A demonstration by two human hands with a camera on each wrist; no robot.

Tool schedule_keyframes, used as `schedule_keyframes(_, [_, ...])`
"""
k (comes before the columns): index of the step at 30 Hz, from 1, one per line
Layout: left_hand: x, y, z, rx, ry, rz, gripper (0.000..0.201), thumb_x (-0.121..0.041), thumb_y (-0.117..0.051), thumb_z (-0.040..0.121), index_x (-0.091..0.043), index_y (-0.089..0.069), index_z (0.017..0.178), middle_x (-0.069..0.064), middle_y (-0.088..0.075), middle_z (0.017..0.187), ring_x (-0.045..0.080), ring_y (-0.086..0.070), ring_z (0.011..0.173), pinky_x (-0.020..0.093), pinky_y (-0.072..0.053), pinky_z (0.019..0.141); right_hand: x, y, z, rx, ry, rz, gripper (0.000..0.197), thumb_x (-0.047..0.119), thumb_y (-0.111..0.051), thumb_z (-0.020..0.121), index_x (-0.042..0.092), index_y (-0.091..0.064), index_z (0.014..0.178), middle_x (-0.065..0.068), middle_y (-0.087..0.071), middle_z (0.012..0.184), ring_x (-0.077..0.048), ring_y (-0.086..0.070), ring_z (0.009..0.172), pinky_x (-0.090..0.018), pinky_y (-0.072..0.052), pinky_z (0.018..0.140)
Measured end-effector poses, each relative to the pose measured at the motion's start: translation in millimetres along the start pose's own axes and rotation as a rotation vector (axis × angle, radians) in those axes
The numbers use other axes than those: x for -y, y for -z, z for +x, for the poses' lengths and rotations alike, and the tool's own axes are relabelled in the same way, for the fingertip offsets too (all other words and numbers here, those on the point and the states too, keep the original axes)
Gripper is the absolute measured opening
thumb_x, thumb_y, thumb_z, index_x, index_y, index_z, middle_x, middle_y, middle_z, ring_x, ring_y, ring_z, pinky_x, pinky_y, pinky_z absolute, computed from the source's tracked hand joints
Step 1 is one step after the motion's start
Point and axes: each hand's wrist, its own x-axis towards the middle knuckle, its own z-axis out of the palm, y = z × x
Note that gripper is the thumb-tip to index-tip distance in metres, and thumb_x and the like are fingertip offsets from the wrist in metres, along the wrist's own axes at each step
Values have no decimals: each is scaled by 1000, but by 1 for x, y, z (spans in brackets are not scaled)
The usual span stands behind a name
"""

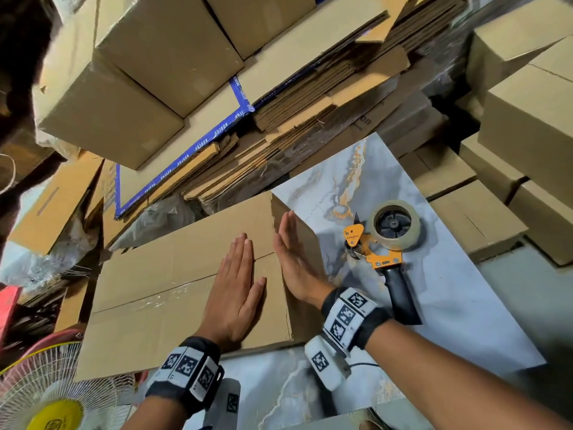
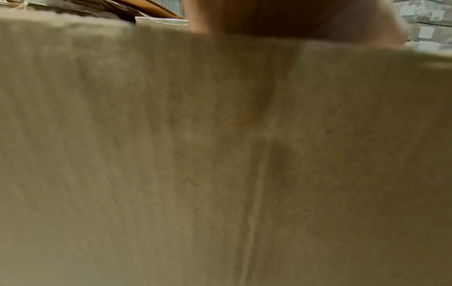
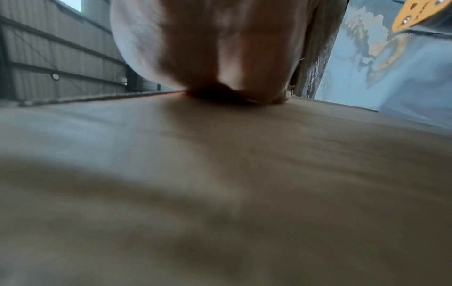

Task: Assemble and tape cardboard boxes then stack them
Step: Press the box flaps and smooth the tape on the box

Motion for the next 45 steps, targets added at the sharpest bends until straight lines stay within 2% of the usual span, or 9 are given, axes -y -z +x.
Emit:
schedule_keyframes(7, [0, 0, 1, -5, 8, -5, 73, -58, -11, 101, -19, 5, 161, -6, 16, 168, 7, 14, 154, 39, -1, 127, -13, 6, -3, 50, -40, -96, 74, 62, -10, 97, 28, 22, 155, 8, 34, 160, -4, 30, 146, -47, 10, 125])
schedule_keyframes(13, [2, 0, 4, -12, 7, -9, 73, -58, -11, 101, -20, 6, 161, -8, 17, 168, 7, 13, 154, 38, -1, 127, 0, 6, 20, 1, 15, -50, 104, 102, -1, 65, 41, 29, 143, 17, 39, 154, 2, 33, 143, -45, 14, 124])
schedule_keyframes(20, [3, -1, 2, -6, 5, -10, 72, -58, -10, 101, -21, 8, 160, -11, 21, 166, 8, 13, 155, 39, -1, 126, -20, 13, -11, 160, 70, -233, 110, 98, 6, 68, 30, 33, 150, 14, 48, 152, 5, 38, 140, -48, 13, 124])
schedule_keyframes(26, [3, 0, 6, 1, 4, -3, 73, -60, -8, 101, -20, 6, 161, -9, 19, 167, 9, 12, 155, 38, -1, 126, -1, 6, 9, 53, 148, -55, 104, 97, -1, 72, 34, 26, 149, 13, 38, 158, 4, 27, 147, -32, 14, 123])
schedule_keyframes(32, [1, 1, 4, -7, 9, -16, 73, -62, -8, 101, -22, 7, 160, -11, 18, 168, 7, 12, 155, 29, 4, 125, -60, 21, 0, 133, -299, -22, 115, 102, -8, 68, 35, 11, 160, 8, 9, 169, -11, 5, 156, -42, 0, 128])
schedule_keyframes(35, [2, 1, 6, -24, 4, -22, 72, -59, -11, 101, -21, 6, 161, -10, 16, 168, 7, 12, 154, 26, 7, 124, -62, 33, -15, 107, -306, -85, 83, 74, -12, 94, 31, 10, 161, 9, 9, 168, -7, 8, 152, -33, 6, 124])
schedule_keyframes(38, [3, -2, 6, -33, -6, -20, 72, -57, -13, 102, -20, 5, 161, -7, 14, 168, 6, 13, 154, 25, 8, 124, -32, 28, -20, 38, -183, 1, 75, 71, -17, 95, 40, 2, 160, 12, -7, 168, -5, -7, 152, -35, -3, 126])
schedule_keyframes(42, [4, -2, 4, -34, -7, -31, 72, -57, -11, 101, -20, 4, 161, -6, 14, 168, 5, 14, 154, 27, 6, 125, -5, 15, -19, -31, -91, -81, 54, 35, -32, 110, 21, -19, 161, 0, -22, 167, -13, -21, 153, -23, -13, 122])
schedule_keyframes(45, [4, 0, 5, -30, -95, -4, 68, -52, -13, 103, -18, -2, 161, -1, 8, 169, 8, 11, 155, 31, 1, 126, -4, 12, -22, -25, -76, -135, 55, 38, -34, 110, 25, -20, 161, 3, -24, 165, -12, -22, 152, -18, -13, 119])
